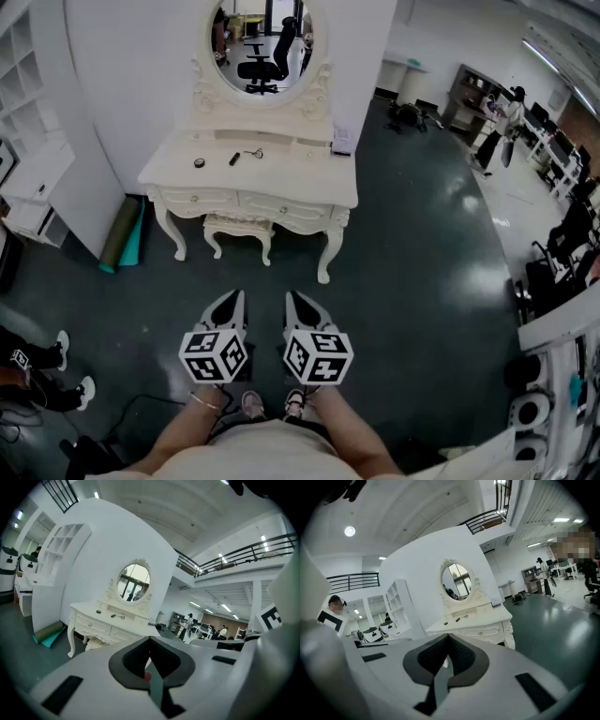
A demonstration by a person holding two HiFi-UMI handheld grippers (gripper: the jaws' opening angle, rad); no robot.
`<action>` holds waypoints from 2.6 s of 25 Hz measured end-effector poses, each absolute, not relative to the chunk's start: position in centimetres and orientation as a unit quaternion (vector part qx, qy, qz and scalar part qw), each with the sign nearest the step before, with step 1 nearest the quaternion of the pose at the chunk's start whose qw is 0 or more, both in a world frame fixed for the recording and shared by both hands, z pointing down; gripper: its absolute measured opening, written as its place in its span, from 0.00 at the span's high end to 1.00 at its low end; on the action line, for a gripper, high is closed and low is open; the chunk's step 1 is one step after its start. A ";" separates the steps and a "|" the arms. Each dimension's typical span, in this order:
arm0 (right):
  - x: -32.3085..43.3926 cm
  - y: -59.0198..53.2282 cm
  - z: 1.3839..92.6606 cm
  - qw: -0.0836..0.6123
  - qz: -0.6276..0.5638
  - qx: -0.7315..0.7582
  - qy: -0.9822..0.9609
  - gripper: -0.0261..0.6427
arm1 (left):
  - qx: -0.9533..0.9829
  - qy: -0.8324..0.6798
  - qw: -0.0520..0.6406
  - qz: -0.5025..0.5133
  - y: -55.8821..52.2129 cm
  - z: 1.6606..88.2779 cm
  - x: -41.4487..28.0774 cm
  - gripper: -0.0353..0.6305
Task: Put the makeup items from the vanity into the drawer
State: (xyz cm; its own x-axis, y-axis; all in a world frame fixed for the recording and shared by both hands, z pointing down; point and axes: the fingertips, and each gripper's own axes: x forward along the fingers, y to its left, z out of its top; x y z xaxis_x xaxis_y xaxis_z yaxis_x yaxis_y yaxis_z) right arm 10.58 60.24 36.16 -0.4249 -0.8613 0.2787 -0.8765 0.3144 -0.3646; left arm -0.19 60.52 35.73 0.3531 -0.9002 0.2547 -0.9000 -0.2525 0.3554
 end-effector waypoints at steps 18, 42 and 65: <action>5.2 58.4 36.1 -0.014 0.252 0.539 -0.804 0.93 | 0.802 -0.559 0.211 0.001 59.2 35.8 -5.9 0.94; 1.7 51.6 39.0 -0.002 0.290 0.544 -0.787 0.93 | 0.783 -0.573 0.241 0.006 53.0 38.8 -12.2 0.94; 9.9 31.7 39.4 -0.009 0.304 0.523 -0.797 0.93 | 0.776 -0.588 0.224 0.035 33.5 38.5 -3.9 0.94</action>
State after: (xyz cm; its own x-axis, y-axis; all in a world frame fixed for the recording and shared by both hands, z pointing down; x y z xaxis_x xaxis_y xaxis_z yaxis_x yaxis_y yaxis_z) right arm 9.92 31.68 39.42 -0.4538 -0.8377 0.3038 -0.8271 0.2690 -0.4936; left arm -3.93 33.48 38.47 0.3049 -0.8976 0.3183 -0.9292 -0.2070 0.3061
